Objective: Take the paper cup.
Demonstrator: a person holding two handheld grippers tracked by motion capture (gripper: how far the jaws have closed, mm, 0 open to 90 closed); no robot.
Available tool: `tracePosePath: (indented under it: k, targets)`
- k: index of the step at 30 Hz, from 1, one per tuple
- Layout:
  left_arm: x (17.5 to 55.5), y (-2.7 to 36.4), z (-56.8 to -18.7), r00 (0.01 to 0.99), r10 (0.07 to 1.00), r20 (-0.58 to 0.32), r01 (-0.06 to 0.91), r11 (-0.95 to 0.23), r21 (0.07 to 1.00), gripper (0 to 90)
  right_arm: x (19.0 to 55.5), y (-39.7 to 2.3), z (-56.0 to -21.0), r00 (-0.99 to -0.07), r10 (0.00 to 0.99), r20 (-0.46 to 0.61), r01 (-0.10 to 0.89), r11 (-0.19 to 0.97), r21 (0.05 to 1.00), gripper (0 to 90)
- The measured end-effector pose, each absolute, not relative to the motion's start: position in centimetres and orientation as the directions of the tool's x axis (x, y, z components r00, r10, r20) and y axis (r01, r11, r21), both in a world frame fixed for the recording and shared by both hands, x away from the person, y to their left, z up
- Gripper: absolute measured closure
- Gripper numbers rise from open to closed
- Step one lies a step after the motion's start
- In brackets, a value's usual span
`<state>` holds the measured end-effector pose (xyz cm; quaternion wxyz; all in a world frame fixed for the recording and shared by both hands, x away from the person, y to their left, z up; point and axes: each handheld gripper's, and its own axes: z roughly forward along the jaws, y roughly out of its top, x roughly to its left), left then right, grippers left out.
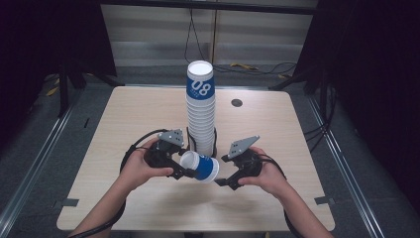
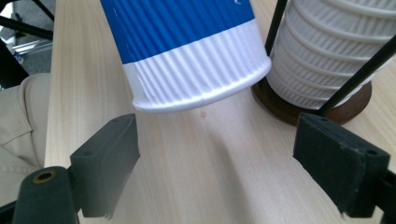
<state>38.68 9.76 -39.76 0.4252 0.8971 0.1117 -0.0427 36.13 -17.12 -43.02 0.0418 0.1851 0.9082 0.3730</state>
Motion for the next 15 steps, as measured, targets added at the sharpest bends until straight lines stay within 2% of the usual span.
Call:
tracePosePath:
  k: [15]
  targets:
    - [39.08, 10.34, -40.13, 0.962, 0.179, -0.205, 0.271, -0.573, 0.773, 28.5, 36.33, -17.15, -43.71, -0.923, 0.377, 0.081, 0.308, 0.594, 0.743, 13.6]
